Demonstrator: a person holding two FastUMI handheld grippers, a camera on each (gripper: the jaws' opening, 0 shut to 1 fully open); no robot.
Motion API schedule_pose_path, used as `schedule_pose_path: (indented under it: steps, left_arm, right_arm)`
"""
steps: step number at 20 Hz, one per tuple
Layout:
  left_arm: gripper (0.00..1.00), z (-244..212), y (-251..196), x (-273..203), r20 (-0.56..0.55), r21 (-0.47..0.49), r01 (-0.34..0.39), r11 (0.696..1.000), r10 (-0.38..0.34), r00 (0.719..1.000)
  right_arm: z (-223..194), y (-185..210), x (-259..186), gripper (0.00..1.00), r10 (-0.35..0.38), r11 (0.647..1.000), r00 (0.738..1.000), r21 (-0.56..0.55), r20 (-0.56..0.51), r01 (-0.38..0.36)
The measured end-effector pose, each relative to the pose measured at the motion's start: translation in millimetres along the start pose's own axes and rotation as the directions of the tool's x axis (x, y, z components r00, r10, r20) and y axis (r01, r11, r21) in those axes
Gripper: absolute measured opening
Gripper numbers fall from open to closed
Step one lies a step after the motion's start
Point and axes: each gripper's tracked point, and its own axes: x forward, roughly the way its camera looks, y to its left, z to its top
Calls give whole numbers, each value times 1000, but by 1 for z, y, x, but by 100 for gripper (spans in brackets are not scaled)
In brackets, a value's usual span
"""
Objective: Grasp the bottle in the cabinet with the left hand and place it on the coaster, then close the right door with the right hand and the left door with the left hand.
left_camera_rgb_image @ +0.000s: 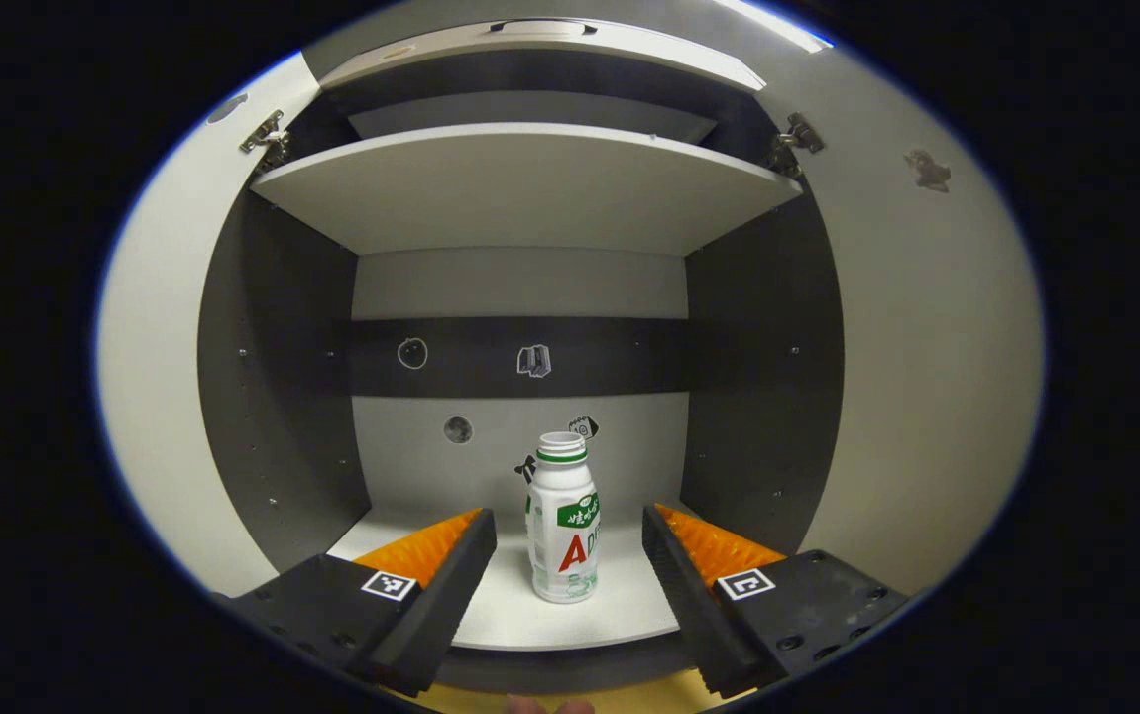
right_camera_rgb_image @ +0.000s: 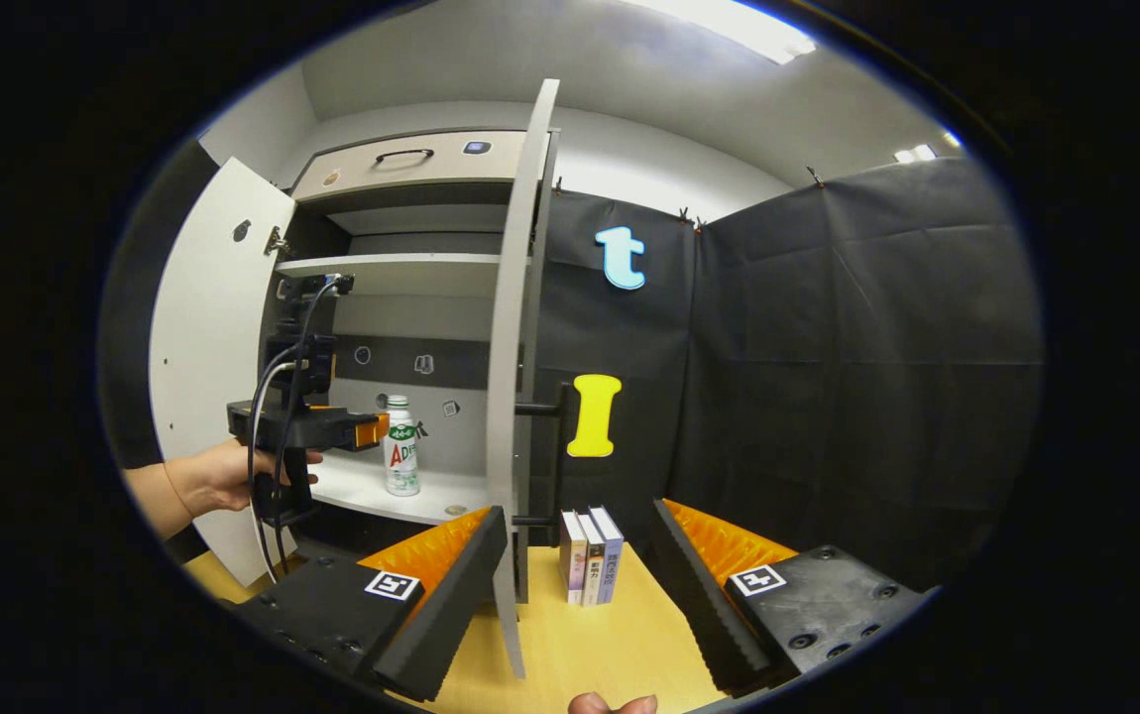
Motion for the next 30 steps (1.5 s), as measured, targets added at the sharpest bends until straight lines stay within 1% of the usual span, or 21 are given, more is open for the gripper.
schedule_pose_path:
  steps: [4, 7, 9, 11, 12, 13, 17, 19, 24, 26, 30]
  left_arm:
    - [95, -13, 0, 43, -19, 36, -25, 999, 26, 999]
    - [94, -23, 5, 68, -28, 24, -52, 998, 52, 998]
    - [94, -29, 7, 81, -35, 9, -52, 999, 53, 998]
    - [94, -34, 6, 93, -36, 18, -45, 999, 45, 998]
    - [92, -33, 7, 93, -33, 24, -46, 999, 46, 998]
    - [80, -34, 6, 93, -26, 21, -35, 999, 35, 999]
    - [76, -31, 7, 85, -37, 14, -29, 999, 30, 999]
    - [76, -20, 10, 67, -18, -2, -22, 1000, 22, 1000]
    - [75, 16, 28, -22, 46, -14, -15, 1000, 16, 999]
    - [76, 18, 37, -58, 54, -26, -11, 1000, 13, 998]
    - [76, 3, 57, -126, 51, -20, -30, 999, 31, 998]
  right_arm:
    - [-5, -22, 13, 97, -22, 1000, 1000, 21, -8, 22]
    - [-12, -36, 24, 98, -33, 999, 999, 13, -19, 33]
    - [-13, -45, 31, 98, -45, 999, 999, 19, -23, 46]
    - [-15, -52, 36, 98, -56, 998, 998, 21, -24, 57]
    - [-15, -54, 38, 98, -60, 998, 998, 24, -27, 61]
    - [-16, -55, 40, 98, -61, 998, 998, 29, -29, 62]
    - [-14, -50, 39, 98, -58, 998, 998, 14, -19, 58]
    - [-11, -42, 34, 98, -49, 999, 999, 6, -10, 49]
    - [-4, -26, 24, 97, -33, 999, 999, -8, 8, 33]
    - [-2, -19, 21, 97, -28, 1000, 1000, 2, 8, 28]
    - [5, -6, 12, 97, -25, 1000, 999, 2, 25, 25]
